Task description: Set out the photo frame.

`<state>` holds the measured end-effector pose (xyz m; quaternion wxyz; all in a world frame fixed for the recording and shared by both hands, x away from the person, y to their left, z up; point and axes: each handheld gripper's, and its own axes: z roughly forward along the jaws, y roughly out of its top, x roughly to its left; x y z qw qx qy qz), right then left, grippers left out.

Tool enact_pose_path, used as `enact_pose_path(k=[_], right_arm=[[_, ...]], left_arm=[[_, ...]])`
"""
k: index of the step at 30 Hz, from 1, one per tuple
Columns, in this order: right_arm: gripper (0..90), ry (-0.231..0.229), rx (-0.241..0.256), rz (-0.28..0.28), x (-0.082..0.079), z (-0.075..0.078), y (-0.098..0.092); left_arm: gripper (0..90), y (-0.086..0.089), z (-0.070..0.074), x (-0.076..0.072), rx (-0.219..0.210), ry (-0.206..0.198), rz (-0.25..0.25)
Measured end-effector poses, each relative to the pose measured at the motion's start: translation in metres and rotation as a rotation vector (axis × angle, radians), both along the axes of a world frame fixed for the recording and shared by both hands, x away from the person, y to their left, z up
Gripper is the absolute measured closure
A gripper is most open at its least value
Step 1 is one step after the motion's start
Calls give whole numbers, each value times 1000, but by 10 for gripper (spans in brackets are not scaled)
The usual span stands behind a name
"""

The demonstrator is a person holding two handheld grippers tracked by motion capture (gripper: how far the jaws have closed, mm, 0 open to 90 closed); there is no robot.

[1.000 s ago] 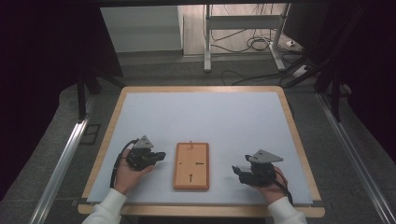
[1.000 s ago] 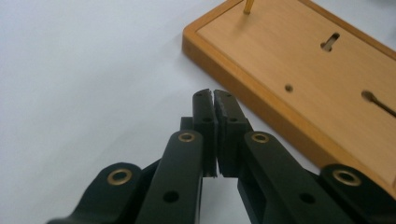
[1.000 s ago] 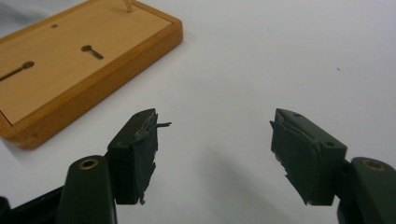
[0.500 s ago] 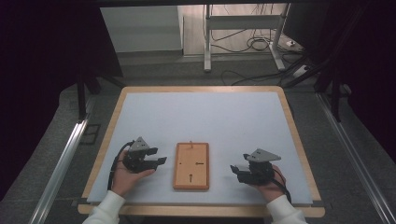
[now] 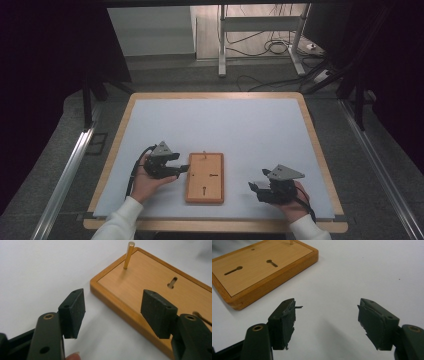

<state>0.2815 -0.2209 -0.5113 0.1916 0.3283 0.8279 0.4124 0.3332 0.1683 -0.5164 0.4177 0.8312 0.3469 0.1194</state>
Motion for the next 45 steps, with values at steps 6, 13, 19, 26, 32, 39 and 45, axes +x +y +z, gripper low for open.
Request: enact_pose_path(k=[6, 13, 19, 26, 32, 39, 45], right_arm=[[304, 3, -14, 8, -8, -2, -2], [301, -21, -30, 35, -7, 0, 4], [287, -19, -22, 49, -6, 0, 10], [285, -22, -28, 54, -7, 0, 12], [285, -22, -34, 56, -8, 0, 12], [285, -22, -34, 55, -8, 0, 12], [285, -25, -32, 64, -7, 1, 14]], left_arm=[[355, -18, 5, 9, -7, -11, -23], [352, -33, 7, 17, -13, -24, -45], [357, -36, 7, 25, -18, -13, -48], [385, -46, 4, 36, -22, -6, -82], [449, -50, -2, 40, 2, 3, -102], [564, -51, -4, 42, 10, -6, -116], [645, -53, -4, 45, 1, -8, -133]])
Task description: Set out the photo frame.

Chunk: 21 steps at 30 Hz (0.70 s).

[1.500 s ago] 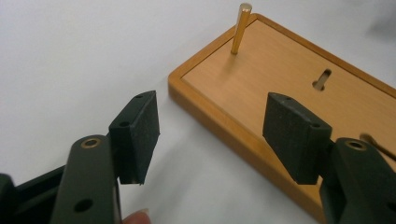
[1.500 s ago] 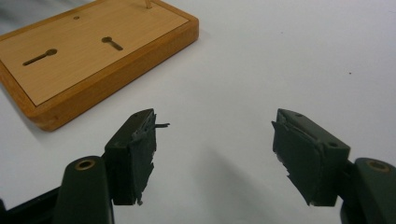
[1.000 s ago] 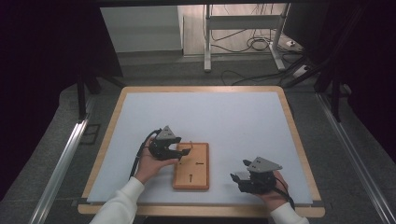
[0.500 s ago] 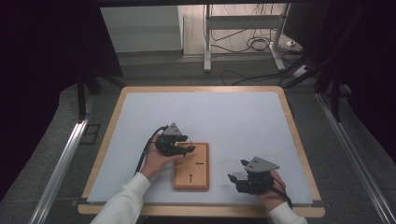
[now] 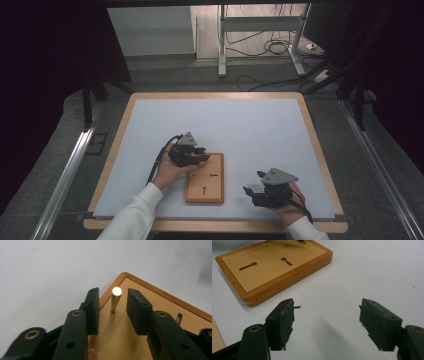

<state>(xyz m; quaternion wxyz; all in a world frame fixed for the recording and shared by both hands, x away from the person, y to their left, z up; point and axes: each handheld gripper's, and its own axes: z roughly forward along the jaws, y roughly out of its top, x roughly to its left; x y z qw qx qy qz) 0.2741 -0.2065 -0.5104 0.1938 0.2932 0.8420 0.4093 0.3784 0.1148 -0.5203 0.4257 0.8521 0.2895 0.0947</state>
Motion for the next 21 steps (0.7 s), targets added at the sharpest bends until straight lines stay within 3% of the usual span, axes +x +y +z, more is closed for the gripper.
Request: enact_pose_path(k=[12, 18, 21], right_arm=[[273, -11, 3, 17, -3, 4, 7], [272, -12, -2, 32, -5, 4, 11], [271, -13, -3, 40, -5, 4, 13]], left_arm=[[818, -6, -2, 7, -2, 17, -35], [834, -5, -1, 10, 5, 33, -48], [834, -3, -2, 12, -17, 54, -50]])
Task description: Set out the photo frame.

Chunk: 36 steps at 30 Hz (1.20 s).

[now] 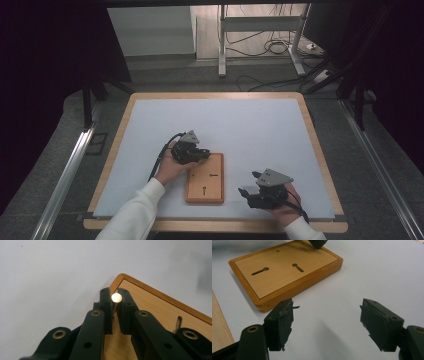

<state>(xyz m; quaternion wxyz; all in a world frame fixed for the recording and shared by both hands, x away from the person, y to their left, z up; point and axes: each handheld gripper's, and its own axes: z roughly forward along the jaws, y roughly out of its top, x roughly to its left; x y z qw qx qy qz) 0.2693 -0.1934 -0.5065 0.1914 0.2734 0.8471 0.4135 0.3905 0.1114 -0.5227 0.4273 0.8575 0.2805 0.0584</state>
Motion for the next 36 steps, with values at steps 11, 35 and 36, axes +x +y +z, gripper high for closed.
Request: enact_pose_path(k=[11, 35, 36], right_arm=[[259, -17, 4, 26, -2, 2, 6], [197, -71, -39, 63, -6, 2, 27], [193, -72, -45, 68, -7, 3, 29]], left_arm=[[826, 0, 3, 5, 12, 62, -8], [812, 3, 4, 15, -18, 154, -23], [813, 3, 4, 16, -19, 158, -23]])
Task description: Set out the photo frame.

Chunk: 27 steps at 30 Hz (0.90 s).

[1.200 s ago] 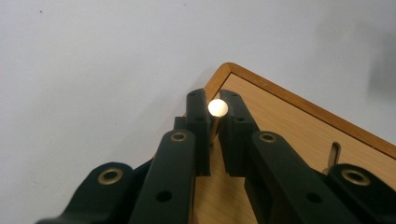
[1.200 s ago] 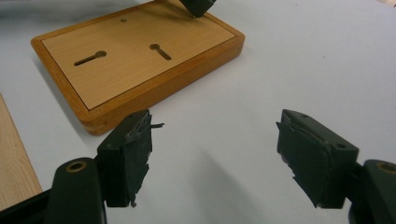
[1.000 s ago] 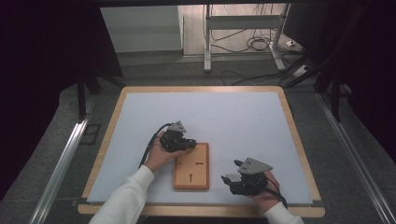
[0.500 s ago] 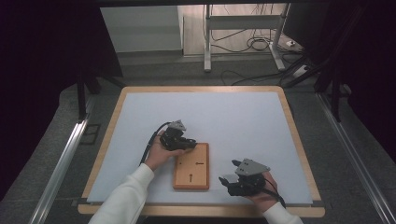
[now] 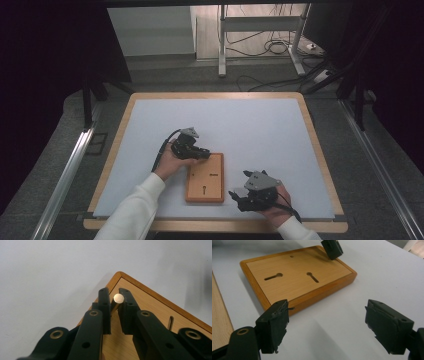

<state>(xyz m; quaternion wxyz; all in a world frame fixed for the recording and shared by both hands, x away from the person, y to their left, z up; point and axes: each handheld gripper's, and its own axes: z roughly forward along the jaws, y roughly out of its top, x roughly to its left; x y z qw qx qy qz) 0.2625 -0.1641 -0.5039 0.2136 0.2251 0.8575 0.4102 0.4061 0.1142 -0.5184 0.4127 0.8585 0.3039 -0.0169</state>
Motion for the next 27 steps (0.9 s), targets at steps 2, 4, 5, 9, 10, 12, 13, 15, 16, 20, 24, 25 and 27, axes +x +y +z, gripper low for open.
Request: enact_pose_path(k=[2, 4, 5, 9, 10, 12, 13, 15, 16, 20, 24, 25, 27], right_arm=[[187, -8, -8, 12, -1, 0, 5], [177, -15, -24, 26, -3, -1, 11], [172, -18, -34, 29, -4, -2, 13], [151, -33, -65, 44, -5, -4, 23], [151, -33, -65, 44, -5, -4, 23], [147, -26, -91, 74, -7, -5, 32], [147, -26, -91, 74, -7, -5, 32], [142, -44, -143, 102, -10, -9, 43], [142, -44, -143, 102, -10, -9, 43], [142, -81, -217, 110, -12, -17, 57], [143, -114, -254, 85, -11, -20, 66], [144, -121, -263, 83, -11, -21, 68], [149, -141, -284, 80, -11, -23, 72]], left_arm=[[815, 0, 1, 2, 2, 7, -2], [819, 1, 1, 3, -2, 16, -3], [819, 1, 1, 4, -5, 23, -3], [819, 2, 0, 7, -11, 38, -13], [818, 2, 0, 7, -11, 38, -13], [817, 3, 0, 10, -15, 54, -18], [817, 3, 0, 10, -15, 54, -18], [818, 3, 0, 11, -16, 61, -20], [818, 3, 0, 12, -16, 65, -25], [818, 4, 0, 14, -34, 86, -20], [817, 4, 0, 14, -32, 87, -18], [817, 4, 0, 14, -32, 89, -17], [816, 3, 0, 13, -30, 89, -16]])
